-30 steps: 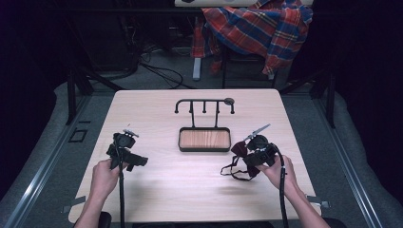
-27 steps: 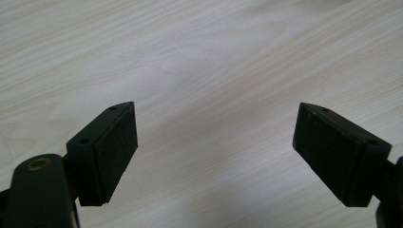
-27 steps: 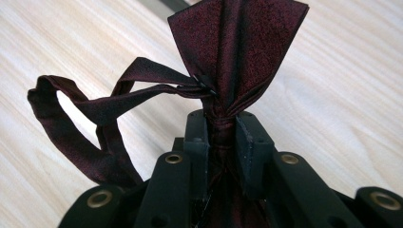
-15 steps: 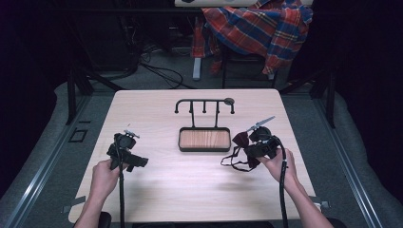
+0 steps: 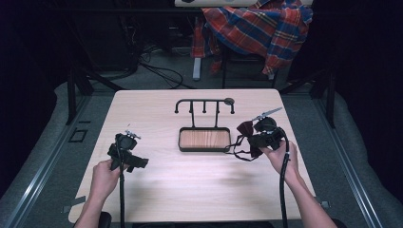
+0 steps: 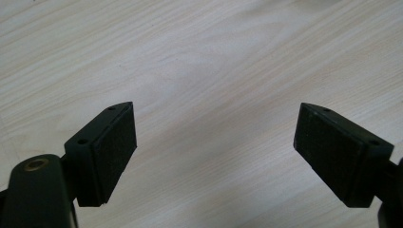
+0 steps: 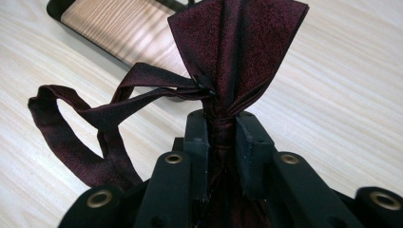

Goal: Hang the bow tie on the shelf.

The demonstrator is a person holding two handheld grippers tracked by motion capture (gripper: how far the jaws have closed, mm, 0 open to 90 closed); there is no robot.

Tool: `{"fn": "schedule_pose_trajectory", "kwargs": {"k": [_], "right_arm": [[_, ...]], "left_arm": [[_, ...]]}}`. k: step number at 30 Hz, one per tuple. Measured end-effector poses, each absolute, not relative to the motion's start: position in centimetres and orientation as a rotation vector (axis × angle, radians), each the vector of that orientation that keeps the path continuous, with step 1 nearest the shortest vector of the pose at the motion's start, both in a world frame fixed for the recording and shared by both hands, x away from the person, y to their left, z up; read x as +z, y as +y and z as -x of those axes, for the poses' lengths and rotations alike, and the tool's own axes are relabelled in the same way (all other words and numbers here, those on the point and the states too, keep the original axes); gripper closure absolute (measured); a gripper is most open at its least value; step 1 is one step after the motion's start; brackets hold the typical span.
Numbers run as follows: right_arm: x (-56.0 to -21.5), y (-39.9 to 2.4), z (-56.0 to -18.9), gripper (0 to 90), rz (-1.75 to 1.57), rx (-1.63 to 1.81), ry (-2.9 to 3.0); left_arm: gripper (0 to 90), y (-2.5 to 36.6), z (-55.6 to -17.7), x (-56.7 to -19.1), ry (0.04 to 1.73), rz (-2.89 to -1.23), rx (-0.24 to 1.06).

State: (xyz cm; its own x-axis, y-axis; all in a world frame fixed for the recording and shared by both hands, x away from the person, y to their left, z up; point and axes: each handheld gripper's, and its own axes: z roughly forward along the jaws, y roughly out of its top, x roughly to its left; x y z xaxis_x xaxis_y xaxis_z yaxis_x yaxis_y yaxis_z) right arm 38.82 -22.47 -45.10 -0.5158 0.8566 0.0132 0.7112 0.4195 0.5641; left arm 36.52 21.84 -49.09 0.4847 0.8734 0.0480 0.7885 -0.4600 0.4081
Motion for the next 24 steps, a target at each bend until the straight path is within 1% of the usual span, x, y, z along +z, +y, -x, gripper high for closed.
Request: {"fn": "schedule_pose_trajectory", "kwargs": {"k": [8, 14, 17, 24], "right_arm": [[-44.3, -22.4, -39.3, 76.4, -1.363, 0.764, 2.37], [-42.9, -22.0, -40.0, 76.5, -1.355, 0.796, 2.331], [-41.9, -21.9, -40.5, 76.5, -1.351, 0.81, 2.309], [-40.7, -21.5, -41.1, 76.5, -1.325, 0.846, 2.262]], "left_arm": [[14.4, 21.8, -36.5, -49.1, 1.401, -2.408, 0.373], [14.6, 21.8, -36.6, -49.3, 1.416, -2.41, 0.346], [14.6, 21.8, -36.6, -49.3, 1.419, -2.412, 0.346], [14.5, 21.7, -36.7, -49.4, 1.417, -2.418, 0.347]]}}
